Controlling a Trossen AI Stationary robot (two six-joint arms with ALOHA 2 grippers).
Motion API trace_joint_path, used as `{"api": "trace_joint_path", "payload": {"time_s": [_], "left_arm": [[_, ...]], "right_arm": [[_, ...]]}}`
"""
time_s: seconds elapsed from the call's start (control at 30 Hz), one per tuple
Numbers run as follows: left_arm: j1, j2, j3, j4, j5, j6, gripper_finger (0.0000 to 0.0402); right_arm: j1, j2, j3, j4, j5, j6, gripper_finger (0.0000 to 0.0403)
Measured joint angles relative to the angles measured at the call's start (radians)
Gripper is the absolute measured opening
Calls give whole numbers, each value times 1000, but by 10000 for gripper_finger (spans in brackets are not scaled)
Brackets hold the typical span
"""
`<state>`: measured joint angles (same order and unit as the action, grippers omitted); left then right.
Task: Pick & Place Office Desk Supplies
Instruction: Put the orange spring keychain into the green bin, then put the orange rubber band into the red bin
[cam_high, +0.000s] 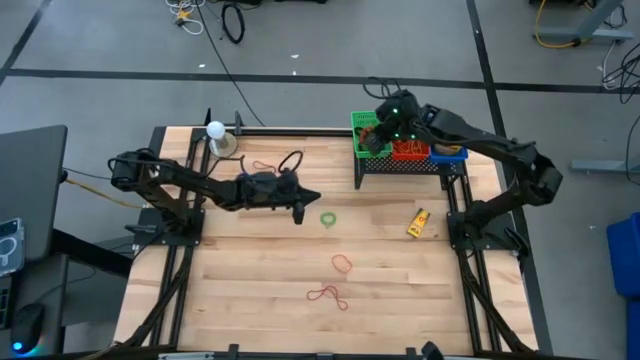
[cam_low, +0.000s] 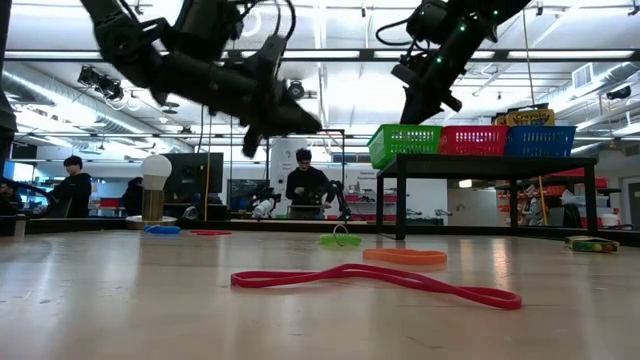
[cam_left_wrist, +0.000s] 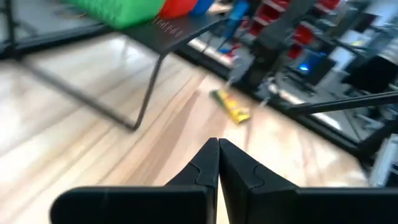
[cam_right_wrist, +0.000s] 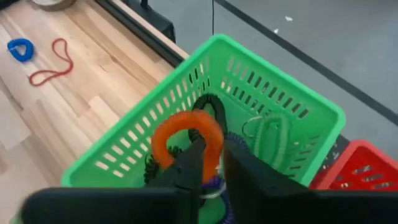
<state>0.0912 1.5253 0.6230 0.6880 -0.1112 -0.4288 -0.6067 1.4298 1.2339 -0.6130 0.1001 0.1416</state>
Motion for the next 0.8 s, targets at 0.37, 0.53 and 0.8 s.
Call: {"api": "trace_joint_path", "payload": {"time_s": [0.37, 0.53, 0.8], "left_arm": [[-66, 1, -91, -1, -198, -126, 15], [-50, 1, -91, -44, -155, -183, 17], [-80, 1, -91, -42, -189, -80, 7]], "right_arm": [[9, -14, 0, 0, 64, 0, 180], [32, -64, 0, -6, 94, 1, 180], [179, -184, -1, 0, 179, 8, 70]]}}
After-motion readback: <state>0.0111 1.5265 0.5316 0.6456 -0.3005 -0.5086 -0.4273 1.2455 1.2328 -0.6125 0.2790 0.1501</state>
